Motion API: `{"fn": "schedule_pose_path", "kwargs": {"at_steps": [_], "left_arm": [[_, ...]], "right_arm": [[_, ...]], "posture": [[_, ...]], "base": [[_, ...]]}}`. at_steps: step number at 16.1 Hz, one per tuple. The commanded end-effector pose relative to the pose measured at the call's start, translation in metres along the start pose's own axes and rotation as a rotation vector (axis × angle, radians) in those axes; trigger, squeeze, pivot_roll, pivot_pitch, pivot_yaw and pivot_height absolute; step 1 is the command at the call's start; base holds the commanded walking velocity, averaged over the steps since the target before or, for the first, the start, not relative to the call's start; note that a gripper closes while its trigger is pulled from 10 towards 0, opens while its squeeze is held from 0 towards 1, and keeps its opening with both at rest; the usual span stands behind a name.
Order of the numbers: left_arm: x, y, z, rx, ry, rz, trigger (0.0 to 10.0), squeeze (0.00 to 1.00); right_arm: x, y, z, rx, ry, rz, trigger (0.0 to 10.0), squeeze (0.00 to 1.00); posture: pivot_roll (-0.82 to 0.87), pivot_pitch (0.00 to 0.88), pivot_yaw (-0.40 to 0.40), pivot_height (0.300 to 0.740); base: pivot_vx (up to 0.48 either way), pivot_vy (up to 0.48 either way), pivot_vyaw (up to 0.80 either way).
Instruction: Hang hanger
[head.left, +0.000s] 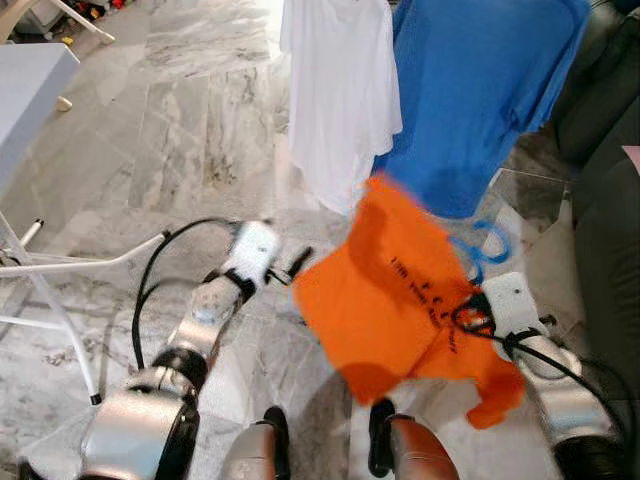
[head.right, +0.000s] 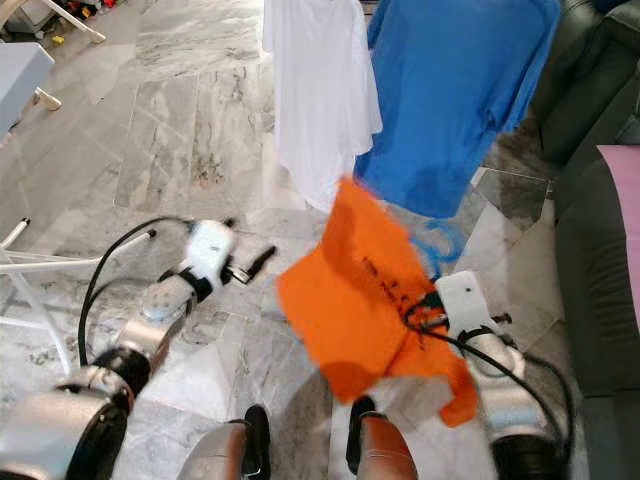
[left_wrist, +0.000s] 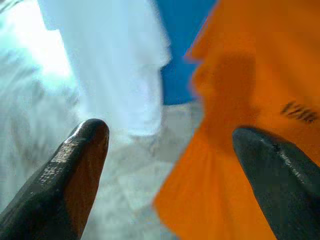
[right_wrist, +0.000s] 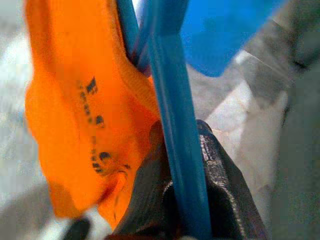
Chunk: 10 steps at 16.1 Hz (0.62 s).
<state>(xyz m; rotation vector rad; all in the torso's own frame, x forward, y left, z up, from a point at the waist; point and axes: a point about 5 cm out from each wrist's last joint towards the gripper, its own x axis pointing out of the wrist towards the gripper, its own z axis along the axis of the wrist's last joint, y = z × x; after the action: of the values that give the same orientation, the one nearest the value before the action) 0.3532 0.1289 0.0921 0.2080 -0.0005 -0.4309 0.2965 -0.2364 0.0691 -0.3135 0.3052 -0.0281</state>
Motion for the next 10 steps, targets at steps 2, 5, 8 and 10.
{"fn": "schedule_pose_path", "kwargs": {"at_steps": [2, 5, 8, 10], "left_arm": [[-0.012, 0.0, -0.02, -0.099, 0.055, 0.105, 10.0, 1.0], [-0.018, -0.007, -0.025, -0.169, 0.043, 0.135, 10.0, 1.0], [-0.024, -0.01, -0.026, -0.235, 0.022, 0.162, 10.0, 0.0], [-0.03, -0.008, -0.031, -0.24, 0.039, 0.199, 10.0, 0.0]], "right_arm": [[-0.004, -0.005, 0.013, 0.144, -0.07, -0.105, 0.0, 0.0], [-0.012, 0.005, 0.025, 0.224, -0.12, -0.196, 0.0, 0.0], [-0.023, 0.032, 0.022, 0.379, -0.091, -0.182, 10.0, 0.0], [-0.027, 0.044, 0.017, 0.371, -0.064, -0.145, 10.0, 0.0]], "posture": [[-0.2, 0.227, 0.088, 0.74], [-0.19, 0.22, 0.088, 0.74], [-0.19, 0.197, 0.08, 0.74], [-0.18, 0.18, 0.061, 0.74]], "base": [[0.0, 0.0, 0.0], [0.0, 0.0, 0.0], [0.0, 0.0, 0.0], [0.0, 0.0, 0.0]]}}
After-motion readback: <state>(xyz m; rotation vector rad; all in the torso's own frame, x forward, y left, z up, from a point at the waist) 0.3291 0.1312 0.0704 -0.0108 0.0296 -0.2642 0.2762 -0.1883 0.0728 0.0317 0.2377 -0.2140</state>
